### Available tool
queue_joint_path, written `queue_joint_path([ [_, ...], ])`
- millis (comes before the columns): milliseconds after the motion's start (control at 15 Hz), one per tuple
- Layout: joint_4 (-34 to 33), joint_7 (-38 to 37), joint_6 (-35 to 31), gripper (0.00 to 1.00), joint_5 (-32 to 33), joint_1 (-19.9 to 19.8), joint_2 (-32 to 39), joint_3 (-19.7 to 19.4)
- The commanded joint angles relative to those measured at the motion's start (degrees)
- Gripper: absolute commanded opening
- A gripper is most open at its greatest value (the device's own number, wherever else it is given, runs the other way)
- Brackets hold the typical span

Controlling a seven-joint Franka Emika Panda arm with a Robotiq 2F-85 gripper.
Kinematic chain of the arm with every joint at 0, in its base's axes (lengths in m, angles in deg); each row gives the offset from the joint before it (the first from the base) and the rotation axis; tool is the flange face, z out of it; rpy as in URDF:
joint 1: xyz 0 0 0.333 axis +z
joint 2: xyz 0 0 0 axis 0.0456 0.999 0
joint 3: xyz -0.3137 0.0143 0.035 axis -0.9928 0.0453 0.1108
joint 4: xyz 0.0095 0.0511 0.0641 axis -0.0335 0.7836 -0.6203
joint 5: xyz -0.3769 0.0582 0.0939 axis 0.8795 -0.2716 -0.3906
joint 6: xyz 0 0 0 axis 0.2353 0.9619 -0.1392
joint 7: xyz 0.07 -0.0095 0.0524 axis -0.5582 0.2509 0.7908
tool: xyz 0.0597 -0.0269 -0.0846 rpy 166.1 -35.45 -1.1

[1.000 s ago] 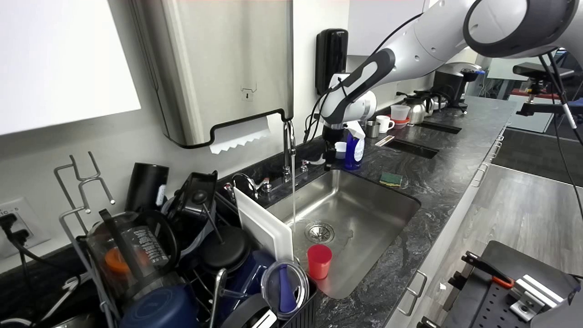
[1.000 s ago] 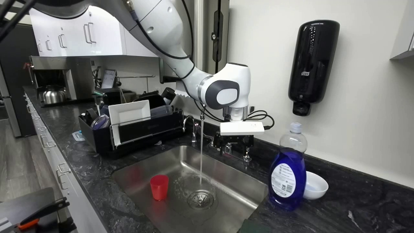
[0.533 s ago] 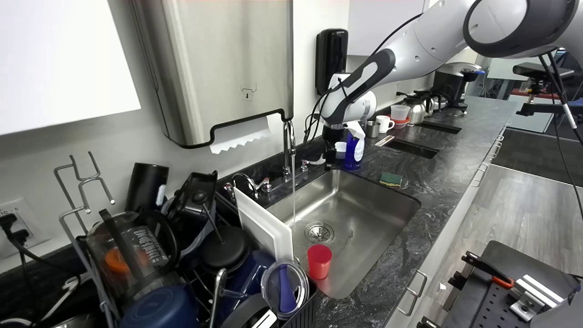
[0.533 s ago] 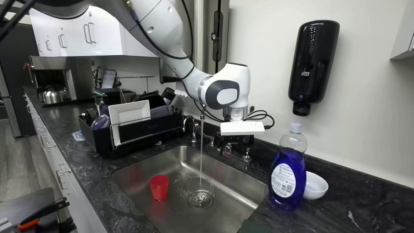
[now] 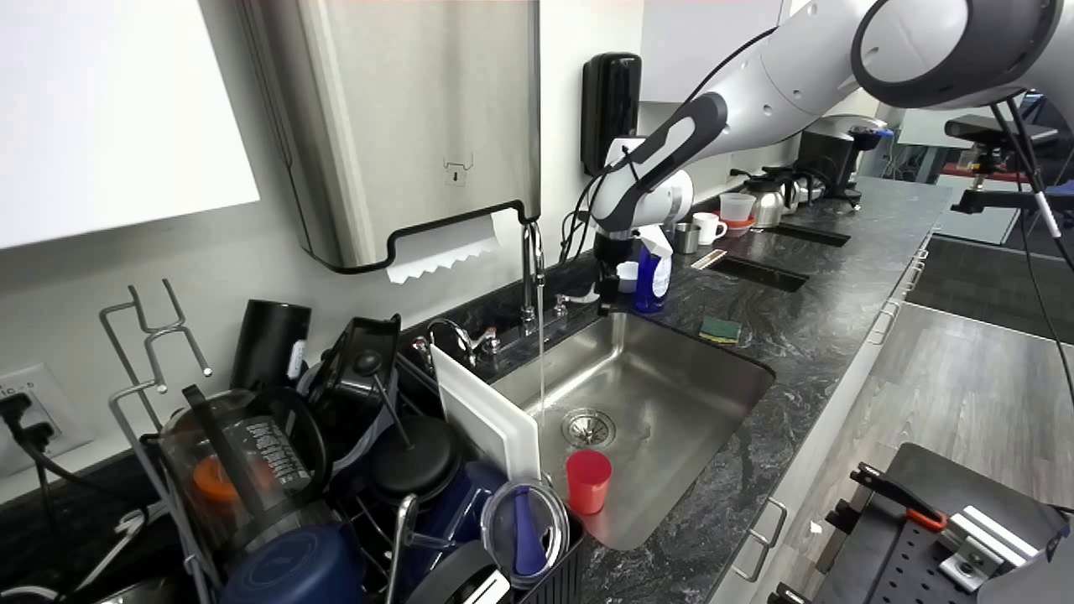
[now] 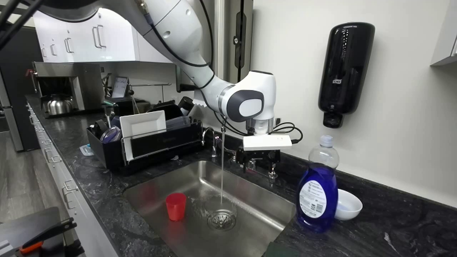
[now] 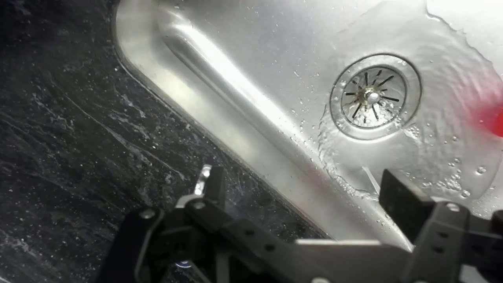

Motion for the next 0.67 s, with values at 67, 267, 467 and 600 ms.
queue_joint_path([
  [67,-1.3,0.3,-3.2,1.0,1.4,-0.2,1.9,-0.2],
  [267,-1.9,0.1,-4.8,1.0,2.2,-0.2,2.5,-0.4],
  [467,-2.6,0.1,-5.3,1.0,2.7,-0.3,3.0,-0.4],
  [600,-2.8,0.2,-5.4,1.0,2.7,-0.4,3.2,-0.3],
])
